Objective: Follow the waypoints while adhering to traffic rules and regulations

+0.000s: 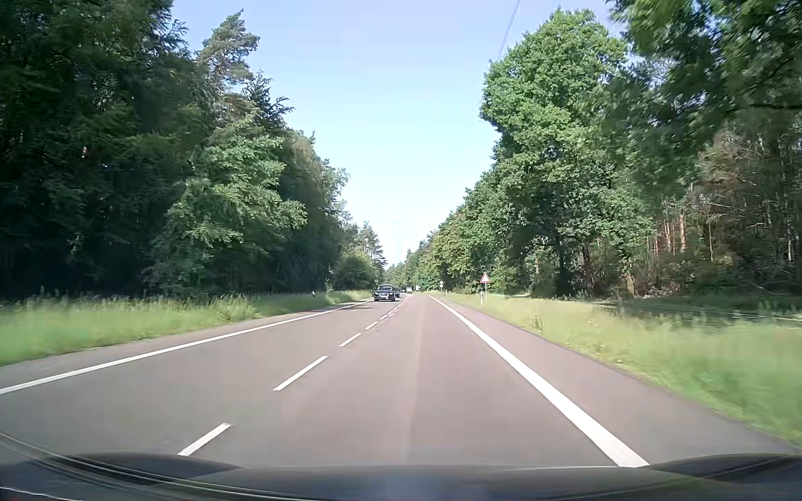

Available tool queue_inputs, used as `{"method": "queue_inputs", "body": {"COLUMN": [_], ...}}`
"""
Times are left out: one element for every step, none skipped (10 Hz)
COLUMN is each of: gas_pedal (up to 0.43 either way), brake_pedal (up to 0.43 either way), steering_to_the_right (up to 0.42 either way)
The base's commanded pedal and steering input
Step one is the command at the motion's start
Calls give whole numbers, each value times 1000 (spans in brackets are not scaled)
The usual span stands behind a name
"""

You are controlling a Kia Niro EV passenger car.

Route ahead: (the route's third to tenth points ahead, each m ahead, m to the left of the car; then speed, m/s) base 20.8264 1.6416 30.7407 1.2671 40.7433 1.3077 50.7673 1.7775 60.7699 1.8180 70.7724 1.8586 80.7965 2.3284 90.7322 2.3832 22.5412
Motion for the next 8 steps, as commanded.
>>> {"method": "queue_inputs", "body": {"gas_pedal": [59,47,28,20,8,0,0,0], "brake_pedal": [30,30,30,24,30,30,30,30], "steering_to_the_right": [-1,-1,-1,-1,-1,-1,-1,-1]}}
